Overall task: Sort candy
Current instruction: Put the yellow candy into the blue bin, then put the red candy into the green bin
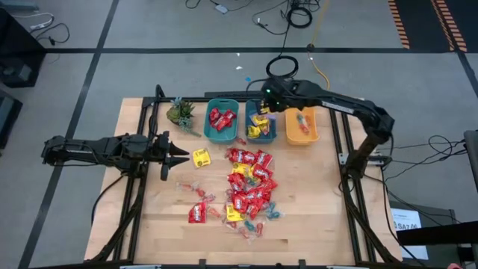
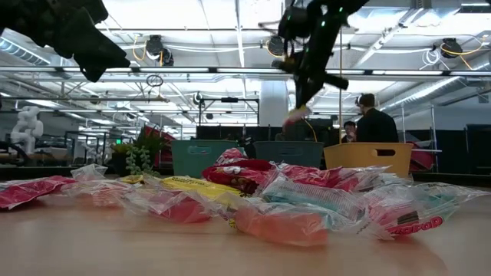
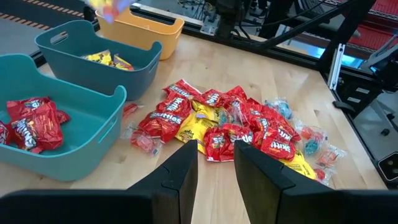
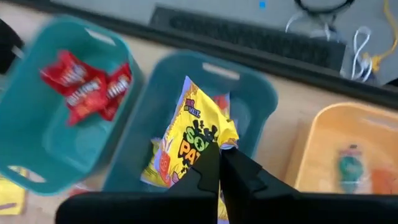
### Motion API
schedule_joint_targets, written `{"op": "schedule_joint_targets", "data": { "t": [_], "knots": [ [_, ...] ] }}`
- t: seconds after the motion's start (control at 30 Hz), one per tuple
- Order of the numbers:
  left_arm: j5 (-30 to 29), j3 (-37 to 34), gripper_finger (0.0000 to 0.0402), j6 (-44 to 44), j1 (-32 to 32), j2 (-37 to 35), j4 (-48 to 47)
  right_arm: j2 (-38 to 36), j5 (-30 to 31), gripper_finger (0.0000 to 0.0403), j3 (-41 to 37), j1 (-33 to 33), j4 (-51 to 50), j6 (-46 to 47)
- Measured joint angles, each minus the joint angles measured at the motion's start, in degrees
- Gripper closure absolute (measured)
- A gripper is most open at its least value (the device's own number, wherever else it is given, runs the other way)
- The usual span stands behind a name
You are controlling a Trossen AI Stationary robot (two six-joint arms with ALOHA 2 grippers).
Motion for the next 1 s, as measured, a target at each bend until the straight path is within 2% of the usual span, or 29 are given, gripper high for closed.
{"op": "schedule_joint_targets", "data": {
  "t": [0.1,0.27,0.57,0.67,0.87,1.0],
  "knots": [
    [0.0,0.0,0.0288,0.0,0.0,0.0,0.0,2.9,-3.7,0.0384,0.0,-0.6,1.1,-2.2],
    [0.0,0.0,0.0288,-0.1,0.0,0.0,0.0,4.9,-4.8,0.0333,0.0,-0.4,2.5,-3.9],
    [-2.2,0.0,0.0283,0.0,0.0,0.0,0.0,1.6,-4.8,0.0238,0.0,-0.4,0.4,-4.4],
    [-4.1,0.0,0.0261,0.0,0.0,0.0,0.0,-1.2,-4.8,0.0216,0.0,-0.3,-2.2,-3.9],
    [-6.3,0.0,0.0188,0.0,0.0,0.0,-0.1,-8.1,-4.1,0.0191,0.0,1.8,-9.2,0.1],
    [-6.3,0.0,0.0166,0.0,0.0,0.0,0.0,-12.4,1.3,0.0186,0.0,6.1,-14.8,5.3]
  ]
}}
